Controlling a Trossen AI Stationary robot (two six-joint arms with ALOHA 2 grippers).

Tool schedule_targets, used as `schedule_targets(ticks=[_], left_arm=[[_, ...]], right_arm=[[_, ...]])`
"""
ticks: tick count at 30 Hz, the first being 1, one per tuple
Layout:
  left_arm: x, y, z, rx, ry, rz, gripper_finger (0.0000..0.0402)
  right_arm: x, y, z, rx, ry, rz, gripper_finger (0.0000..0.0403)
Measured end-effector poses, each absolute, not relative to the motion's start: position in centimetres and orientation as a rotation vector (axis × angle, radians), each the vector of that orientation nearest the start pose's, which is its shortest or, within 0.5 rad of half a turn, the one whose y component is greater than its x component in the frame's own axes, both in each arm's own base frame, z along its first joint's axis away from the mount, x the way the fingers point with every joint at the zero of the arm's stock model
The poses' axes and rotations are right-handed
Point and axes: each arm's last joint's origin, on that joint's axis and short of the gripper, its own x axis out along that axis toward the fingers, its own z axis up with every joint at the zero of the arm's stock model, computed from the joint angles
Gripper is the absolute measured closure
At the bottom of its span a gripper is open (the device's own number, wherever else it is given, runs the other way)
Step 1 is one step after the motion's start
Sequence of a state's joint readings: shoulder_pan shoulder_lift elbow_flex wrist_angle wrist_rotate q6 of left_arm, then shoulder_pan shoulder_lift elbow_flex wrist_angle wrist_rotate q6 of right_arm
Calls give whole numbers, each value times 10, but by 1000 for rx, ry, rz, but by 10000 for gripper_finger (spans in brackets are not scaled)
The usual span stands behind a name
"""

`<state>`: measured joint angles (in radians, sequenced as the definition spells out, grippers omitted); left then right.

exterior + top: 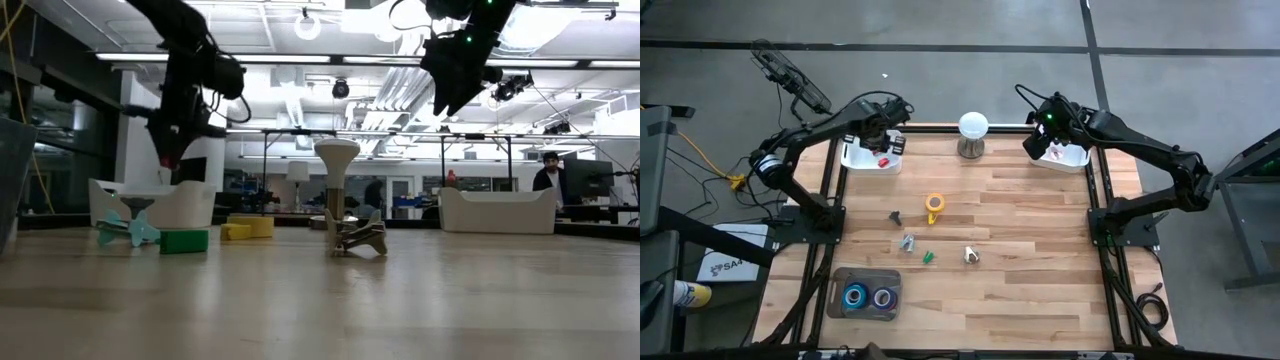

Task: Pick and place Stapler, Stapler remover, tape
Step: Put the red stapler into the left white bin

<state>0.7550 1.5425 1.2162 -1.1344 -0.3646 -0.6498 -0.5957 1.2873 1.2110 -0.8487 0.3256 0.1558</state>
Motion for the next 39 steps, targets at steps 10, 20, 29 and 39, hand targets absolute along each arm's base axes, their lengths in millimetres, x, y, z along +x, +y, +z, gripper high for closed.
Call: schedule_targets(ticks=[10,20,29,39], left_arm=[[177,205,208,-895,1109,1357,334],[170,206,194,-950,1078,1348,323],[171,207,194,-953,1068,1349,242],[170,207,194,-935,1082,1339,207]], right_arm=[[204,-149,322,263,880,-927,190],[204,-149,322,268,879,-926,190],[204,-149,322,274,879,-915,190],[204,-149,322,277,878,-909,190]])
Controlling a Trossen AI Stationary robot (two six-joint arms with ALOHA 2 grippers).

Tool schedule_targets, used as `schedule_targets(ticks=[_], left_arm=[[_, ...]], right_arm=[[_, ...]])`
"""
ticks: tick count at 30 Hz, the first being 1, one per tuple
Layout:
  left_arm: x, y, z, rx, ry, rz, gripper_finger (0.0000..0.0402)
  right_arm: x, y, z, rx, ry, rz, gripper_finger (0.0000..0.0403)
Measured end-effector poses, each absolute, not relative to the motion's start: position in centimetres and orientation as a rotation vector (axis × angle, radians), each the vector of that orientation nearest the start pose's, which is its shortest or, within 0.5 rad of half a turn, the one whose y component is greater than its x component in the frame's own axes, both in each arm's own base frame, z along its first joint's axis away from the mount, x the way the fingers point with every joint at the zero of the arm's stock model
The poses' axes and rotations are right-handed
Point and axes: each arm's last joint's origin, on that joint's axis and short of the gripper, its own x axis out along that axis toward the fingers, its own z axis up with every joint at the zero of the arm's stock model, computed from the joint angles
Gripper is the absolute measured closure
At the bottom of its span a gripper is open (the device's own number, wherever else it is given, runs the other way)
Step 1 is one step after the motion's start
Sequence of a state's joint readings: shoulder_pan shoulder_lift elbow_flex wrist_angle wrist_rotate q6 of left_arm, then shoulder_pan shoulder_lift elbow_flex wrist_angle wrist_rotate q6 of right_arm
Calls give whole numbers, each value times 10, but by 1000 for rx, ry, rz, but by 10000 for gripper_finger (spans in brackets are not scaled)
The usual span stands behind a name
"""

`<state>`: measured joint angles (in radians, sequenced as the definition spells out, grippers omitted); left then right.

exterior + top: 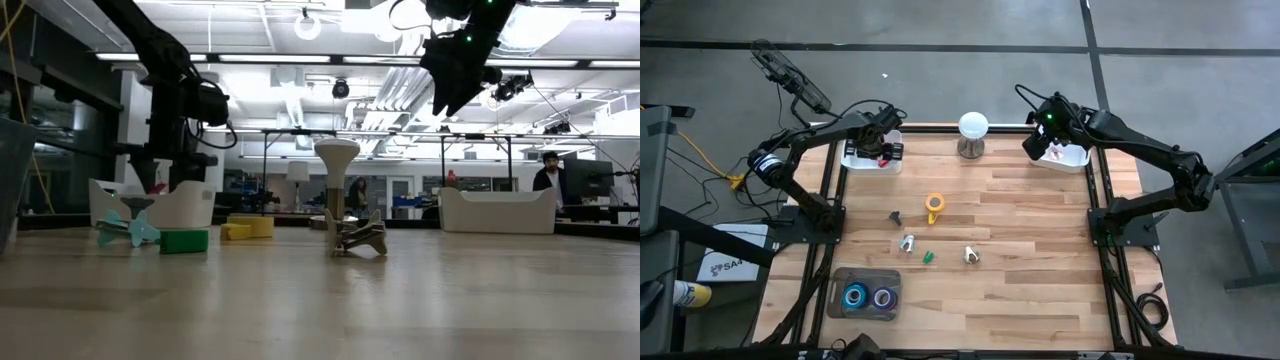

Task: Pick and place Stapler, Stapler remover, tape
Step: Put the red stapler into the left white bin, then put the black staple remover into the right white bin

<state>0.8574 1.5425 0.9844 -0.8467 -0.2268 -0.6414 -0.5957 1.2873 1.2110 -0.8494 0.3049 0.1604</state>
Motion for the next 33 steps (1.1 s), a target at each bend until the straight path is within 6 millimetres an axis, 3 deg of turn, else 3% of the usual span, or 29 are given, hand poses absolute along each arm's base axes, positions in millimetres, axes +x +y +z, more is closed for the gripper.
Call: schedule_targets(ticks=[7,15,21,27,33], left_arm=[[169,205,199,-837,1197,1280,180],[183,197,222,-510,1326,1292,179],[195,193,232,-517,1291,1238,179],[210,186,245,-439,1333,950,179],[229,167,262,-254,1378,485,179]], right_arm=[[204,-148,322,287,877,-890,190],[204,-148,322,284,878,-889,190],[205,-148,322,288,877,-883,190],[205,-148,322,285,881,-868,190],[206,-147,321,267,895,-812,190]])
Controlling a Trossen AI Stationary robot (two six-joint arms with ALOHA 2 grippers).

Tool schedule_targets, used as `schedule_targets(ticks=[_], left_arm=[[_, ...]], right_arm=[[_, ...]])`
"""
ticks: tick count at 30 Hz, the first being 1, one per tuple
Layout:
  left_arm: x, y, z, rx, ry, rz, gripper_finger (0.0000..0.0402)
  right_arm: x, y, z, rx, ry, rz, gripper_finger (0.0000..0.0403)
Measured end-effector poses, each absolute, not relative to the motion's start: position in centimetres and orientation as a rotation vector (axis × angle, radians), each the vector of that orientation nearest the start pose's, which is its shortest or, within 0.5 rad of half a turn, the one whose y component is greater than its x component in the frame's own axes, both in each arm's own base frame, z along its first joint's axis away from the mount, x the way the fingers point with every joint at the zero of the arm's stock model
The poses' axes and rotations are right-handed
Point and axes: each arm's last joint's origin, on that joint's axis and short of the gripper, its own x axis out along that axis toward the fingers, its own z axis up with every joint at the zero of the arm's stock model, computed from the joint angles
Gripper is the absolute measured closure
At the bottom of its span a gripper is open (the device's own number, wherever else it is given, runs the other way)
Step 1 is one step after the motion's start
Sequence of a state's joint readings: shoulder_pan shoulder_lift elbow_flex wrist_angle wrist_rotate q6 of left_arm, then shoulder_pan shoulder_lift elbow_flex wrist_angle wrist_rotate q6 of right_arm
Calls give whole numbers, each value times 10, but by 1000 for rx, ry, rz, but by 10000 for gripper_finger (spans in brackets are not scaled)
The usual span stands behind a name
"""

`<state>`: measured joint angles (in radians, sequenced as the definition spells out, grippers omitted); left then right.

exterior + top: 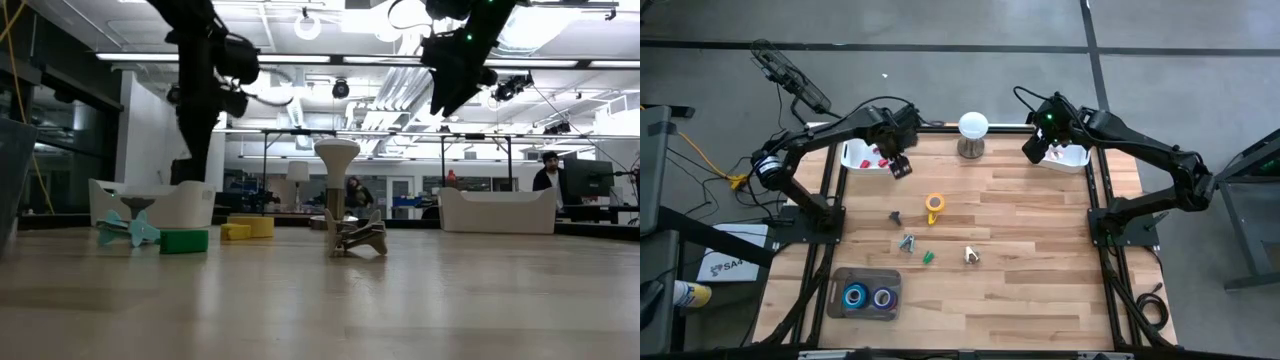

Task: Pick and place Stapler, Stapler remover, tape
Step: Put the black staple remover into the right white bin

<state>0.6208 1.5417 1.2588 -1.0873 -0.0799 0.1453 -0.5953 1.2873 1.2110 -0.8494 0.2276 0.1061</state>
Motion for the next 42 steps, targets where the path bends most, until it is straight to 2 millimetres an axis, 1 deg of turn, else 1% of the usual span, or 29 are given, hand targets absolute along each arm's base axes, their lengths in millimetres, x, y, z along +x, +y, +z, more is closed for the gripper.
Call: schedule_targets(ticks=[4,7,14,19,21,25,29,32,36,42], left_arm=[[240,148,263,-51,1392,153,179],[248,133,263,75,1373,-41,179],[264,97,263,317,1347,-300,179],[272,73,263,410,1334,-391,179],[273,63,259,433,1338,-427,179],[269,43,241,470,1381,-528,179],[268,26,223,550,1386,-552,179],[270,16,215,585,1364,-565,179],[264,6,203,618,1385,-593,179],[257,1,185,685,1422,-576,179]], right_arm=[[206,-147,321,244,905,-800,190],[206,-147,321,234,909,-792,190],[206,-146,321,245,908,-751,190],[206,-146,321,246,907,-748,190],[206,-146,321,246,907,-748,190],[207,-146,321,246,908,-737,190],[207,-145,321,247,908,-713,190],[207,-145,321,248,908,-709,190],[207,-145,321,249,908,-710,190],[207,-145,321,255,906,-710,190]])
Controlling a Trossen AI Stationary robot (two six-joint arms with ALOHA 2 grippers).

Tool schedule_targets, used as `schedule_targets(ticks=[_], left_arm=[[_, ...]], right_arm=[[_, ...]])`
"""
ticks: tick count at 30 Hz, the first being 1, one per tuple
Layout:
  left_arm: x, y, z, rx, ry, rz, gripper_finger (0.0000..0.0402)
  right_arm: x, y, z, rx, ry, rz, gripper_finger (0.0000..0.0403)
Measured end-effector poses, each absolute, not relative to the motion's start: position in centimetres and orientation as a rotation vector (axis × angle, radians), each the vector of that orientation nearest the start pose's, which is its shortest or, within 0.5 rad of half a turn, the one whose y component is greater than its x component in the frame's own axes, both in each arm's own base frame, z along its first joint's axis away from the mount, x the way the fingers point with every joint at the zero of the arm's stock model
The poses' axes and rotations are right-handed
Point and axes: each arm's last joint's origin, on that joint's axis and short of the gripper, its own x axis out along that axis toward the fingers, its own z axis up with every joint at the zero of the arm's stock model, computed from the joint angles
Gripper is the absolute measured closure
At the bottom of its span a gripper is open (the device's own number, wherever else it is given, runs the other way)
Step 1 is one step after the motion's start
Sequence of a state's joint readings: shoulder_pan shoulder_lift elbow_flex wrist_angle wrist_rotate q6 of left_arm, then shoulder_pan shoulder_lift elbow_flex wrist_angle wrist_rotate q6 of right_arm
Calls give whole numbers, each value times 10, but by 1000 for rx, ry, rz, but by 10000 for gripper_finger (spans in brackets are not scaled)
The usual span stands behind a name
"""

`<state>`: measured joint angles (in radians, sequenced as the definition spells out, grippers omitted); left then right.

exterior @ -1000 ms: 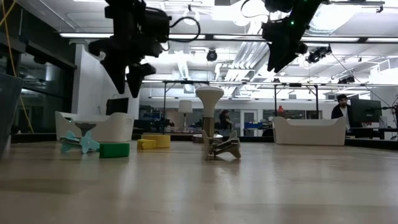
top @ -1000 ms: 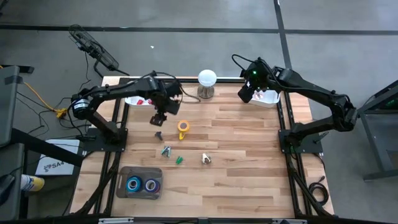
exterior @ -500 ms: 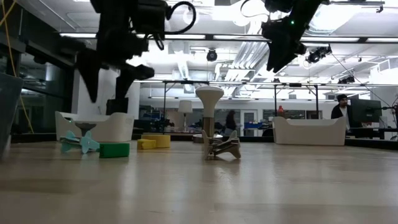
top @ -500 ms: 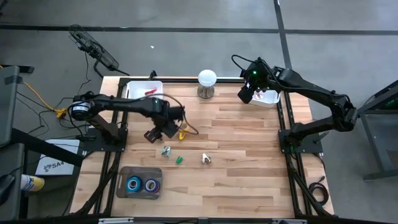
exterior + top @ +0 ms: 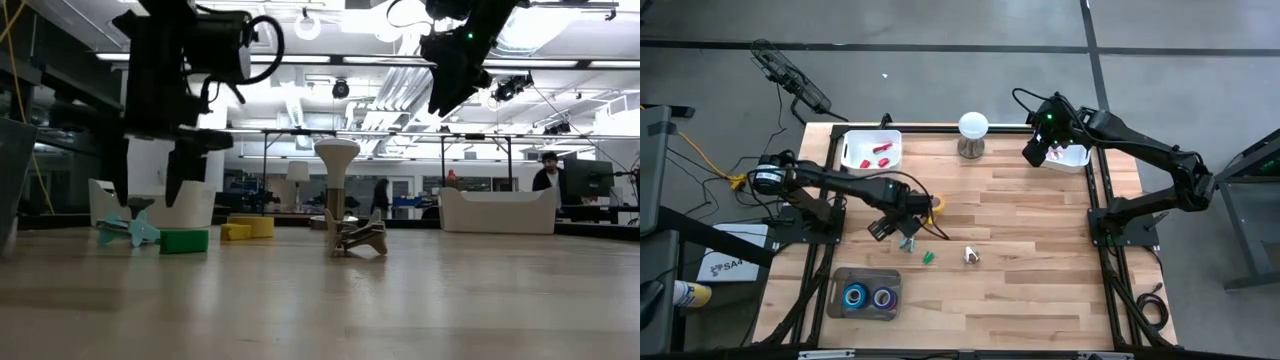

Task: Pick and place Stapler, Stapler remover, tape
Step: Put the black staple remover into the right white bin

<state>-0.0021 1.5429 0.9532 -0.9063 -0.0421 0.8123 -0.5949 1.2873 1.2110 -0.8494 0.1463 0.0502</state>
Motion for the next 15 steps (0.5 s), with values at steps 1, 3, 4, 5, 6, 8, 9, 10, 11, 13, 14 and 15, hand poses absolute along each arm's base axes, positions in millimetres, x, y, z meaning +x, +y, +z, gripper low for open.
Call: schedule_targets(ticks=[1,3,4,5,6,8,9,10,11,13,14,15], left_arm=[[256,1,182,685,1419,-573,179],[254,1,177,685,1418,-568,179],[254,1,175,685,1419,-567,179],[253,1,173,690,1421,-564,179],[252,2,171,699,1426,-559,179],[251,2,168,719,1433,-544,179],[250,2,166,725,1430,-537,179],[250,3,165,728,1427,-533,179],[249,3,163,731,1429,-530,180],[246,3,158,734,1444,-532,185],[244,3,156,733,1448,-535,189],[242,3,154,731,1454,-538,194]], right_arm=[[207,-145,321,255,905,-710,190],[207,-145,321,256,905,-710,190],[207,-145,321,256,905,-710,190],[207,-145,321,256,905,-710,190],[207,-145,321,256,905,-711,190],[207,-145,321,256,905,-711,190],[207,-145,321,256,905,-711,190],[207,-145,321,256,905,-711,190],[207,-145,321,256,906,-711,190],[207,-145,321,256,905,-710,190],[207,-145,321,256,905,-711,190],[207,-145,321,256,905,-710,190]])
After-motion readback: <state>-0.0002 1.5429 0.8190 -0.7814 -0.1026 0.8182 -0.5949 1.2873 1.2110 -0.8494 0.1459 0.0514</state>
